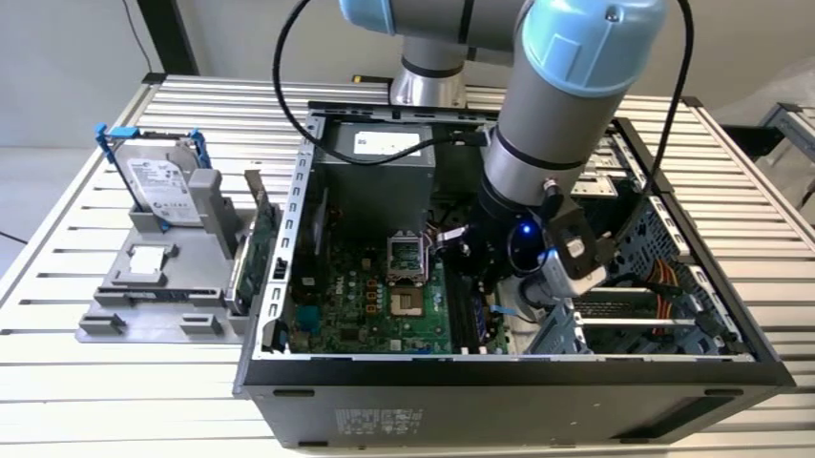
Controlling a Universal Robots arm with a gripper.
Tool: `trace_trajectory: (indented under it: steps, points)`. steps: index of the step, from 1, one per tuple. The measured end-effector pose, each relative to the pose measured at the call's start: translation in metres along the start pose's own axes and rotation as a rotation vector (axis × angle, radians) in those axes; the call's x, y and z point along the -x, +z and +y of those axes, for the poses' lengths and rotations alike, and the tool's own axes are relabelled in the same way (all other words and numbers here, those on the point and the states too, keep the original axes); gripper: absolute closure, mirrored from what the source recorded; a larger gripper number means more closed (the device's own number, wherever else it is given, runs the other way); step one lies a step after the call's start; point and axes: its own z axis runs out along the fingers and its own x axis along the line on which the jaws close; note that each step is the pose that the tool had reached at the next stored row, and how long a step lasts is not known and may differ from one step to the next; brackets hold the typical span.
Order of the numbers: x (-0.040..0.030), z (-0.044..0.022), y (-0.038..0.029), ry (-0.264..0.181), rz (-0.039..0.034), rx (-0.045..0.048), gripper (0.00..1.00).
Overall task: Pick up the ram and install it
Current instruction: 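Insert the ram into the slot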
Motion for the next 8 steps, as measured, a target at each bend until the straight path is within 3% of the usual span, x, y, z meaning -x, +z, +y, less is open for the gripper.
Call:
trace_trajectory:
  steps: [3, 8]
  points:
    - [-0.0001, 0.0003, -0.0106, 0.000, 0.0000, 0.0000, 0.00]
    - [-0.0001, 0.0003, -0.0117, 0.000, -0.0002, 0.0002, 0.00]
